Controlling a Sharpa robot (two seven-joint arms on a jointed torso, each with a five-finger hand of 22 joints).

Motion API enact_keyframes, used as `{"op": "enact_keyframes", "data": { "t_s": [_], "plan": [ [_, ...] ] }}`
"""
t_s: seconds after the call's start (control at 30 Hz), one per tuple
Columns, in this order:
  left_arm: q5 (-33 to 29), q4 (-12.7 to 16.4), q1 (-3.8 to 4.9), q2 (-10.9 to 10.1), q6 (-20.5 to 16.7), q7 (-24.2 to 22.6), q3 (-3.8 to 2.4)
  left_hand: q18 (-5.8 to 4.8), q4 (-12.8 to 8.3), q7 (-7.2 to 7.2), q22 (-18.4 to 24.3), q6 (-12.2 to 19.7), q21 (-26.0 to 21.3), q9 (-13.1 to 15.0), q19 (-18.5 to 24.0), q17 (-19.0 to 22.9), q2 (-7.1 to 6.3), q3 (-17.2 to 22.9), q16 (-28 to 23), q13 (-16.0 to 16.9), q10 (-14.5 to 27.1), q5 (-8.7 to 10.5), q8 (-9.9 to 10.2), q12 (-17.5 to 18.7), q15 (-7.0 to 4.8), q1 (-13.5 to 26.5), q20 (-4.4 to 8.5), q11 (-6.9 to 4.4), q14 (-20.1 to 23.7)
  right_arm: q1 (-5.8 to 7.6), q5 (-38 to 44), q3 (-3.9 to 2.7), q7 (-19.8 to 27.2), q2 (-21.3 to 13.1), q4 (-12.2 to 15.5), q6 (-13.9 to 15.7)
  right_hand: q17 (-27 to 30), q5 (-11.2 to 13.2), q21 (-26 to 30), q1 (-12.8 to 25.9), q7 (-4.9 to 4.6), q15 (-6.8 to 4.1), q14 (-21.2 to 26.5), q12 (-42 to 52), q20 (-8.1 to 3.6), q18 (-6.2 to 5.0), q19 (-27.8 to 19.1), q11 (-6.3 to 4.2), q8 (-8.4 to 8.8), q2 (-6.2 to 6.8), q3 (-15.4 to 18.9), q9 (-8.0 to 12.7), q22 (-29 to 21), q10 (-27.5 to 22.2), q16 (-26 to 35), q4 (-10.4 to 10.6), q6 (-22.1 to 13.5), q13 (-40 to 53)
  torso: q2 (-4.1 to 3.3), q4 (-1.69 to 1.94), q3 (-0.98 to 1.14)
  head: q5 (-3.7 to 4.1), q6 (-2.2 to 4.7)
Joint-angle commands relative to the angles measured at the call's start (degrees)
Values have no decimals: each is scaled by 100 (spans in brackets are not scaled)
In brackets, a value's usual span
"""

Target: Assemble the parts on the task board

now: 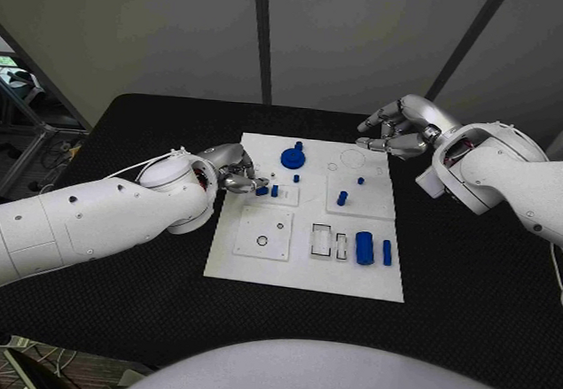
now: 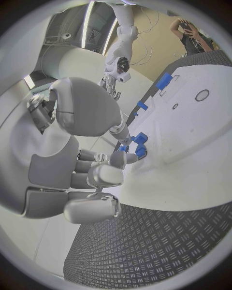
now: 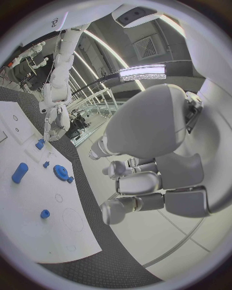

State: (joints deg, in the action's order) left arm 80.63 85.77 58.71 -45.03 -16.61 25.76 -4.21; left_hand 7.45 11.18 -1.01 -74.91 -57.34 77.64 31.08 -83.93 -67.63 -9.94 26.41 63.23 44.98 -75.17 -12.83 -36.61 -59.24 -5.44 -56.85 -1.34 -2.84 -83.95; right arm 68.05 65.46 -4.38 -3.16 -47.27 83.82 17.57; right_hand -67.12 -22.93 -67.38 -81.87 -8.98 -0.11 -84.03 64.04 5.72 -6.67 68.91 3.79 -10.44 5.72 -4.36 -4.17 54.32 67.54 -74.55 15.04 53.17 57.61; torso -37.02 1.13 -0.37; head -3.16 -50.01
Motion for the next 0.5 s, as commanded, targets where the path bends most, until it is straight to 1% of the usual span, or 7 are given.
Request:
{"op": "enact_keyframes", "data": {
  "t_s": [0.03,0.1,0.23,0.27,0.37,0.5],
  "plan": [
    [-148,35,10,-17,-323,-193,-62,-447,67,-24,-909,-2,-72,-15,-40,-5,16,-139,28,-80,39,-7,41,65,2,58,31,30,-115,7,-7,-4,39,-5,1,-5,5,-14,20,30,17,-56,-148,-16,-8,-59,-14,-3,-26,-38,-5,5,-5,-19,14,19,-13,-5,2,-1,-3,5,1],
    [-194,55,10,-36,-426,-255,-114,-437,142,-41,-890,21,-125,-22,-19,-3,9,-271,25,-183,97,-5,58,144,13,85,24,45,-114,7,-7,-4,40,-5,-1,-3,5,-14,20,30,17,-56,-148,-16,-8,-59,-14,-3,-26,-38,-5,5,-5,-19,14,19,-13,-5,4,1,-2,12,1],
    [-301,91,9,-77,-578,-357,-237,-413,294,-73,-844,85,-250,-40,30,0,28,-538,20,-418,230,-14,101,325,34,78,5,74,-113,6,-7,-4,43,-2,-14,0,5,-14,20,30,17,-56,-148,-16,-8,-59,-14,-3,-26,-38,-5,5,-5,-19,14,19,-13,-5,3,4,-5,7,1],
    [-317,96,9,-82,-598,-375,-265,-410,319,-78,-839,97,-265,-43,36,0,32,-586,19,-450,250,-15,109,351,38,69,1,79,-112,6,-7,-4,44,-1,-16,1,5,-14,20,30,17,-56,-148,-16,-8,-59,-14,-3,-26,-38,-5,5,-5,-19,14,19,-13,-5,3,2,-2,7,1],
    [-423,112,9,-95,-638,-430,-357,-394,417,-98,-809,136,-350,-53,67,3,47,-773,15,-590,333,-18,133,457,52,18,-13,97,-111,6,-7,-4,48,2,-25,3,5,-14,20,30,17,-56,-148,-16,-8,-59,-14,-3,-26,-38,-5,5,-5,-19,14,19,-13,-5,2,0,-5,5,1],
    [-498,101,10,-103,-600,-437,-445,-376,481,-116,-776,174,-441,-61,101,7,71,-927,9,-753,425,-22,153,579,64,-73,-25,114,-109,5,-12,-4,49,7,-37,3,5,-14,20,30,17,-56,-148,-16,-8,-59,-14,-3,-26,-38,-5,5,-5,-19,14,19,-13,-5,-5,-2,0,0,1]
  ]
}}
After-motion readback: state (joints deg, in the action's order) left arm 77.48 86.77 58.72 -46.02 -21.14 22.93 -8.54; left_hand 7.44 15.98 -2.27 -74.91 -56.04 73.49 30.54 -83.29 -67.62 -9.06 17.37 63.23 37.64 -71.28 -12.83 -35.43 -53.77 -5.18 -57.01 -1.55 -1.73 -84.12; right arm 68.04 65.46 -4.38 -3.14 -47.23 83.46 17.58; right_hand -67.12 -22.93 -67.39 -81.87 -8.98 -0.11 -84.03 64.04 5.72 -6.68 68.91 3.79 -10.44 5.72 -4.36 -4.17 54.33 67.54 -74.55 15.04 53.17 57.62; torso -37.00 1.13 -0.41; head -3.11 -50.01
